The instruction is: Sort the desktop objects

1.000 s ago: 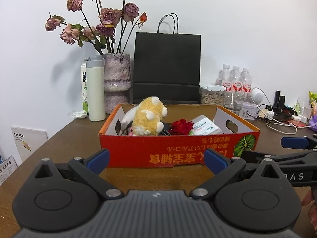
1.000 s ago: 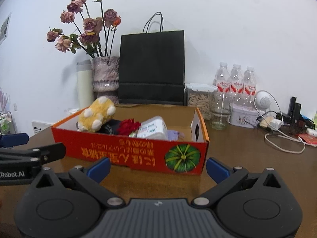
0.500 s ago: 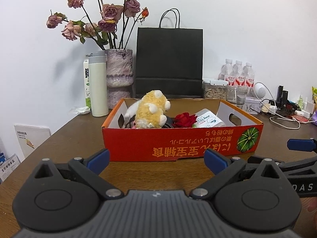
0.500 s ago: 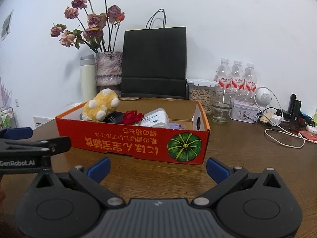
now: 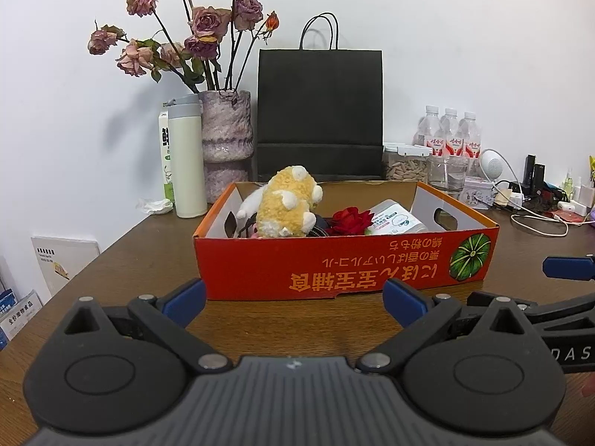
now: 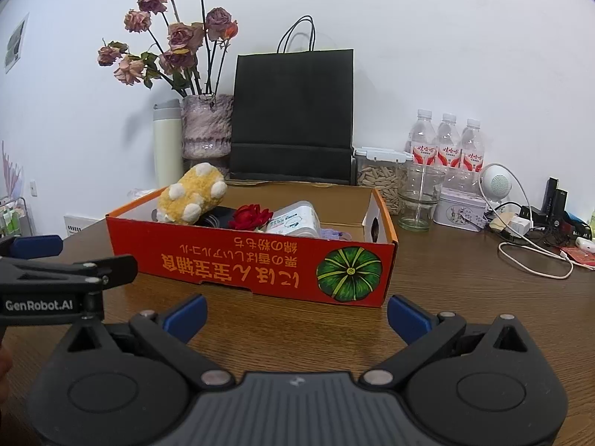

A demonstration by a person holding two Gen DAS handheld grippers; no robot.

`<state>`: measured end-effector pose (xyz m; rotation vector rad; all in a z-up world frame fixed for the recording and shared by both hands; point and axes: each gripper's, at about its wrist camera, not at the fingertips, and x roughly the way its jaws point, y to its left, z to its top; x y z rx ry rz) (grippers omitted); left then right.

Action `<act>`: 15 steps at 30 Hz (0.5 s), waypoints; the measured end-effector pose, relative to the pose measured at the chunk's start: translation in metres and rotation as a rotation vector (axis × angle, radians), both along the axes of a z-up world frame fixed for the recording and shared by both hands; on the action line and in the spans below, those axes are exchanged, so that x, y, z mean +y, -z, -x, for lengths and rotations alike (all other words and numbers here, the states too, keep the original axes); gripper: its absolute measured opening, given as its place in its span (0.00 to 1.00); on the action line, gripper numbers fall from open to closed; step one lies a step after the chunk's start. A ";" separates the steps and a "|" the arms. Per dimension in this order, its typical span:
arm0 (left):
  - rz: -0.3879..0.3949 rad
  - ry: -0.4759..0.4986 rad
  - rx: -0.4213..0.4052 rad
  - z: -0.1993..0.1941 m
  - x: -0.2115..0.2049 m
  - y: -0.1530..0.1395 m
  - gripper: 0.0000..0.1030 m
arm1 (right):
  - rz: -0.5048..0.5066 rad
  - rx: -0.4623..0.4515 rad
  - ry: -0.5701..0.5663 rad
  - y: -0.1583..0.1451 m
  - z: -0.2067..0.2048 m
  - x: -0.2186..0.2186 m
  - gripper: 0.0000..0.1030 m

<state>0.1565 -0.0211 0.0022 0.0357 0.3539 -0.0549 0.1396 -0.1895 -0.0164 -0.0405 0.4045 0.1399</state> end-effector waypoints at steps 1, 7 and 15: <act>-0.002 0.000 -0.001 0.000 0.000 0.000 1.00 | 0.000 0.001 0.000 0.000 0.000 0.000 1.00; -0.002 -0.001 -0.002 0.000 0.000 0.000 1.00 | 0.000 0.001 0.000 0.001 0.000 -0.001 1.00; 0.011 0.006 0.001 -0.001 0.003 0.001 1.00 | 0.002 0.001 -0.002 0.001 0.000 -0.001 1.00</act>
